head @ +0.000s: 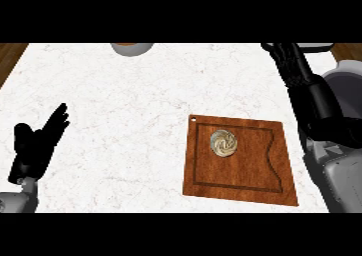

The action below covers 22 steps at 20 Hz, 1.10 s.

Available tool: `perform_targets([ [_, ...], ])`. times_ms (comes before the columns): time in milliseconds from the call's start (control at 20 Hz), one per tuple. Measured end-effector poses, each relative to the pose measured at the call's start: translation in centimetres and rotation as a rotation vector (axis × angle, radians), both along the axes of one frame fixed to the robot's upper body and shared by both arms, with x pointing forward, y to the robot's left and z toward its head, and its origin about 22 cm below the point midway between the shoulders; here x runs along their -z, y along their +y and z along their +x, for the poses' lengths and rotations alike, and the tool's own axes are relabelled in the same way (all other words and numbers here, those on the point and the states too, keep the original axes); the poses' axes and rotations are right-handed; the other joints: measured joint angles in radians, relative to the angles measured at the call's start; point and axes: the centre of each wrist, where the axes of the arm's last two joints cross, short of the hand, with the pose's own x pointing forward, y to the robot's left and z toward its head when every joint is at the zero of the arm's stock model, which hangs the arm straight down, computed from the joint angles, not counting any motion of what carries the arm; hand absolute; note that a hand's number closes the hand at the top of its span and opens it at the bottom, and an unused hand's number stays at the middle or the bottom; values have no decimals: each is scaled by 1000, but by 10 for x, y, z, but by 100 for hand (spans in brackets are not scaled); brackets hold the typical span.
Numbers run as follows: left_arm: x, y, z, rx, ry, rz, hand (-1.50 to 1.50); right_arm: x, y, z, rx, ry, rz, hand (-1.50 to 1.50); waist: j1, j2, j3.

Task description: Pick the cupcake from the cutting board and place it in the pot

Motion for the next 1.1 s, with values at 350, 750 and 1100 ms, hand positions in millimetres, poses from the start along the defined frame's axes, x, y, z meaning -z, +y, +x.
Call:
perform_targets([
  [350,-43,-23,26,-13,-245,-72,0,26,-52,31,-7,9,-134,150,34,9,-2],
  [750,-64,-40,33,-23,-334,-168,0,113,-91,34,59,-66,-204,-150,39,13,4],
  [1100,-64,-41,27,-48,-345,-179,0,88,-95,48,-104,-85,-301,-150,15,2,2],
])
